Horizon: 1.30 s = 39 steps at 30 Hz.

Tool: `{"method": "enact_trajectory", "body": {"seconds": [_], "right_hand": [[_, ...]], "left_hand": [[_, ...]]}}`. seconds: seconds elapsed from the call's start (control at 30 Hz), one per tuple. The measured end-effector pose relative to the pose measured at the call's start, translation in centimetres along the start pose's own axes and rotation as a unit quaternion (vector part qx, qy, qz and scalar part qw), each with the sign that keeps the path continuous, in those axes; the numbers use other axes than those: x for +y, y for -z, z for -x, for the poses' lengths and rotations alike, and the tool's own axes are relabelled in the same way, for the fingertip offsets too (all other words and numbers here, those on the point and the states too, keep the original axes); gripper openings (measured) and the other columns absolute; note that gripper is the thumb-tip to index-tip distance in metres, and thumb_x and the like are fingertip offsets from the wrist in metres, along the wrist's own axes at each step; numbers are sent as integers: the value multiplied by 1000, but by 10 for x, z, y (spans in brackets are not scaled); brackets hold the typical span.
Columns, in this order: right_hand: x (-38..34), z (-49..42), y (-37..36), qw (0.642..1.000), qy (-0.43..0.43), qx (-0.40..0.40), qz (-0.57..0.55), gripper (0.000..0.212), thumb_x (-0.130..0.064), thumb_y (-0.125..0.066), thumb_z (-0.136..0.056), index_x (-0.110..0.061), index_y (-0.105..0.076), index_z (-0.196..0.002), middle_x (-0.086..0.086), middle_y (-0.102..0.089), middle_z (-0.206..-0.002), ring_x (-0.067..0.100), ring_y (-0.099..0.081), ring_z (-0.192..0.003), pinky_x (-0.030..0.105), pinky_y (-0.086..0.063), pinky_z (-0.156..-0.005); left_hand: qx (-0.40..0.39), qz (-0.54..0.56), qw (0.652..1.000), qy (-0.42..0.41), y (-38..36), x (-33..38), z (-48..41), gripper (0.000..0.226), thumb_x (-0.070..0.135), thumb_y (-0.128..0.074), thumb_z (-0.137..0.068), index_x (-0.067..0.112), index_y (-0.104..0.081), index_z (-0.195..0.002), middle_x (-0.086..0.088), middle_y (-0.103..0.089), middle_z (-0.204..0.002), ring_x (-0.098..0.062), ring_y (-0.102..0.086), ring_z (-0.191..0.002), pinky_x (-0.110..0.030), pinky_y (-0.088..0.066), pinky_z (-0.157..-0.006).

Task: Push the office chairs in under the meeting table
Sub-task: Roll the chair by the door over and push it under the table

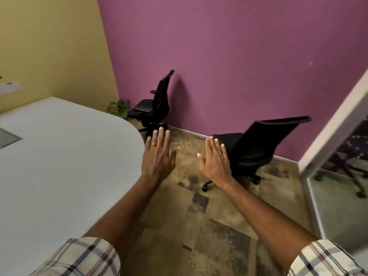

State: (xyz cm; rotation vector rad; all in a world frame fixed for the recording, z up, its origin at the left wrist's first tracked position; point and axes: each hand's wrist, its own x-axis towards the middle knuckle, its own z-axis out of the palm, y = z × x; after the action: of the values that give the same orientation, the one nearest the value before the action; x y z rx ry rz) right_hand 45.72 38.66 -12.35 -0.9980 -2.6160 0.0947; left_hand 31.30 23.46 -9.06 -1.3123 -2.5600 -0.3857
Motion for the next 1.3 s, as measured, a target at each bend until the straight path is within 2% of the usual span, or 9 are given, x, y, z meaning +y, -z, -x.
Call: {"method": "enact_trajectory", "body": {"seconds": [0.1, 0.2, 0.43, 0.5, 0.57, 0.67, 0.87, 0.97, 1.3], "right_hand": [[44, 34, 20, 1000, -28, 9, 10, 69, -44, -31, -108, -6, -10, -161, 12, -8, -171, 24, -2, -159, 42, 1, -130], [79, 64, 38, 998, -54, 17, 27, 68, -43, -31, -108, -6, -10, -162, 12, -7, -171, 24, -2, -159, 42, 0, -130], [123, 102, 51, 995, -93, 38, 19, 67, -47, -26, -109, -7, -15, -161, 11, -13, -170, 23, -6, -159, 43, -6, -130], [151, 116, 61, 989, -129, 62, 27, 67, -47, -28, -109, -6, -19, -161, 12, -17, -170, 24, -10, -159, 43, -8, -130], [177, 118, 70, 982, -162, 92, 35, 67, -46, -32, -108, -5, -22, -160, 13, -21, -168, 25, -14, -158, 42, -10, -130], [191, 118, 76, 979, -172, 107, 30, 66, -44, -40, -107, -1, -28, -157, 17, -28, -166, 29, -22, -156, 44, -16, -129], [235, 105, 93, 968, -222, 118, 16, 69, -46, -38, -107, -3, -23, -159, 16, -19, -169, 26, -17, -157, 44, -24, -127], [250, 98, 98, 968, -223, 113, 18, 69, -46, -35, -108, -3, -20, -160, 14, -15, -170, 24, -11, -158, 45, -22, -128], [305, 64, 102, 973, -208, 94, 33, 68, -47, -32, -109, -6, -15, -161, 11, -13, -170, 22, -7, -159, 44, -17, -129]], "left_hand": [[-3, 8, 999, -32, -4, 50, 16, 70, 55, -17, -110, 14, -7, -167, -10, -2, -175, -27, 1, -162, -41, 4, -129], [-13, 28, 997, -65, -5, 94, 28, 71, 53, -16, -110, 11, -8, -167, -13, -5, -175, -28, -2, -162, -44, -2, -131], [-33, 43, 993, -108, -13, 157, 34, 73, 54, -10, -108, 10, -4, -166, -14, -2, -175, -28, 2, -162, -44, -2, -132], [-36, 61, 986, -149, -12, 191, 25, 73, 55, -10, -109, 11, -2, -166, -14, -1, -175, -28, 3, -162, -45, -2, -132], [-31, 70, 979, -186, -12, 221, 11, 72, 56, -11, -110, 12, 0, -166, -13, 2, -175, -28, 5, -162, -45, 0, -132], [-40, 67, 976, -201, -14, 235, -1, 71, 54, -15, -111, 12, 2, -166, -13, 3, -175, -28, 5, -162, -46, -3, -132], [-46, 77, 960, -266, -23, 280, -47, 72, 54, -13, -111, 11, 4, -166, -13, 9, -174, -28, 11, -161, -46, -1, -132], [-51, 73, 955, -282, -27, 299, -57, 74, 56, -11, -110, 11, 5, -166, -13, 11, -174, -28, 12, -161, -46, 0, -132], [-62, 75, 952, -289, -55, 350, -99, 73, 55, -12, -111, 10, 4, -166, -15, 9, -174, -29, 12, -161, -46, 2, -132]]}}
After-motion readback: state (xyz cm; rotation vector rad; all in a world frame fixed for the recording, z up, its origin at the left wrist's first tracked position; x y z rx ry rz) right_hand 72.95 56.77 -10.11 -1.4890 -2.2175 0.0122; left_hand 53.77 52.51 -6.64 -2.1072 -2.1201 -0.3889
